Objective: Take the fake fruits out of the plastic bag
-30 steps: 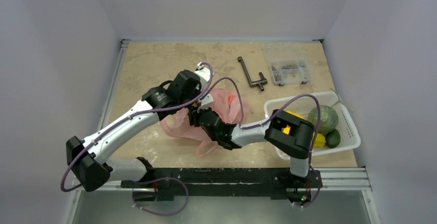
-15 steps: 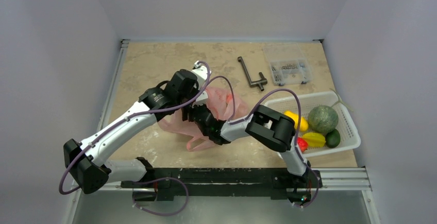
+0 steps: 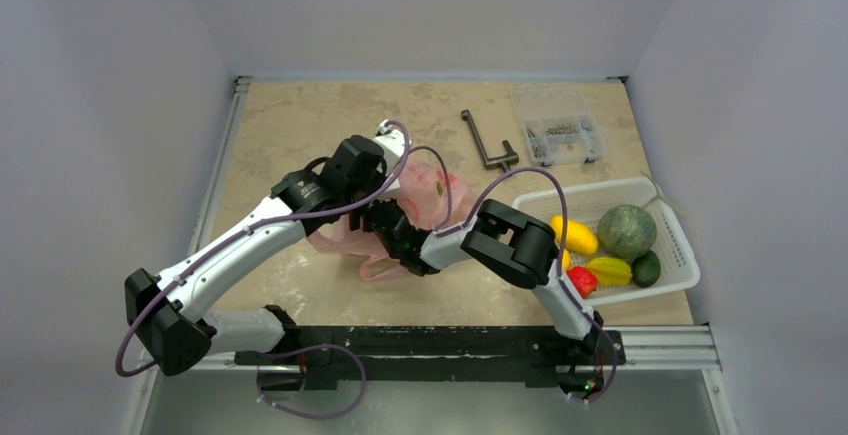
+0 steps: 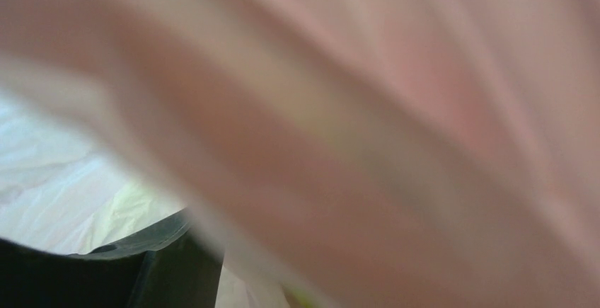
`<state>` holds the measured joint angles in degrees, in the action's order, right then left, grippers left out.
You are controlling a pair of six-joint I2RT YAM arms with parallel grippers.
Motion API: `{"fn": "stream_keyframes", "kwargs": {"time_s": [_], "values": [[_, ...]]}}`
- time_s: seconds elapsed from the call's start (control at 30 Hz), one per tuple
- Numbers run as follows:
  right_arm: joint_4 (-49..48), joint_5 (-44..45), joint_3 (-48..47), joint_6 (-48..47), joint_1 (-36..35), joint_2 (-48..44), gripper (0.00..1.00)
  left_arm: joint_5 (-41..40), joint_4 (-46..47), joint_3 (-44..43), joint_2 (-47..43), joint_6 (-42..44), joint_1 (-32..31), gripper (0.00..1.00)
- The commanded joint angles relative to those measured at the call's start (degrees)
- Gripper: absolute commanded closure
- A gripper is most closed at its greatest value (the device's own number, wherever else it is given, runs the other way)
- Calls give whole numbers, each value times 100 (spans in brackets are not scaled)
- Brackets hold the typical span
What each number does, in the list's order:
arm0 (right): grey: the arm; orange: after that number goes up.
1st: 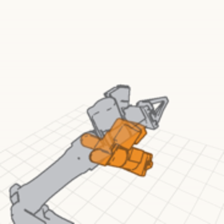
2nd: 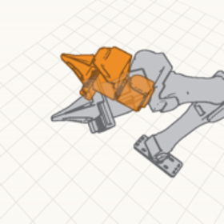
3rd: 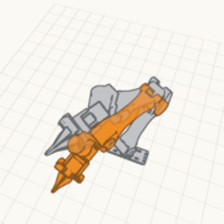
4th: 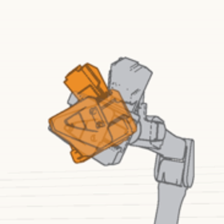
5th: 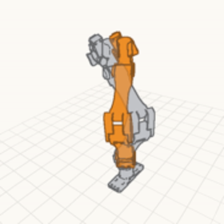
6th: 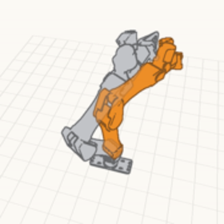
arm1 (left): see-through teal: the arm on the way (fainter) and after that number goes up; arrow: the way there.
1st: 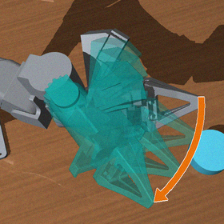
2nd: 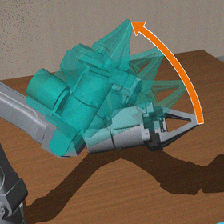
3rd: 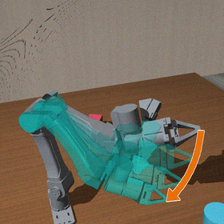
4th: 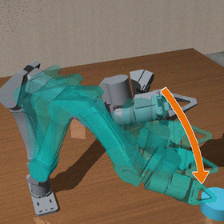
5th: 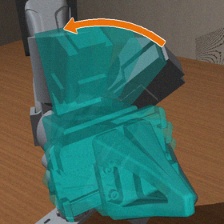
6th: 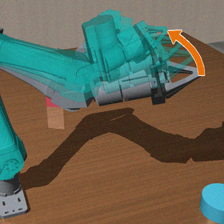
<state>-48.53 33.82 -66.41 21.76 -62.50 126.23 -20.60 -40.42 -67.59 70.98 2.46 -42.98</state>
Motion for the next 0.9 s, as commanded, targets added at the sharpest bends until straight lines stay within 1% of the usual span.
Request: {"fn": "stream_keyframes", "kwargs": {"time_s": [0.0,0.07,0.13,0.23,0.37,0.53,0.67,0.77,0.87], "values": [[-141,-246,-122,-246,53,-144,49,241,191,-23,47,-22,-77,100],[-162,-438,-78,-400,54,-220,58,203,174,-42,69,-34,-70,100],[-125,-506,-37,-451,54,-299,71,166,164,-52,67,-35,-73,100],[-215,-525,155,-468,54,-490,80,-16,143,-52,58,-51,-74,100],[-105,-538,424,-419,54,-958,84,-378,171,-36,71,-113,-61,100],[84,-677,1054,-64,45,-1899,88,-613,170,-35,65,-179,-44,100],[476,-1244,1424,150,41,-2500,89,-624,143,-53,41,-193,-46,100],[926,-1824,1601,302,37,-2902,93,-629,181,-27,8,-195,-44,100],[1077,-2134,1978,480,32,-3366,97,-680,144,-61,21,-201,-44,100]]}}
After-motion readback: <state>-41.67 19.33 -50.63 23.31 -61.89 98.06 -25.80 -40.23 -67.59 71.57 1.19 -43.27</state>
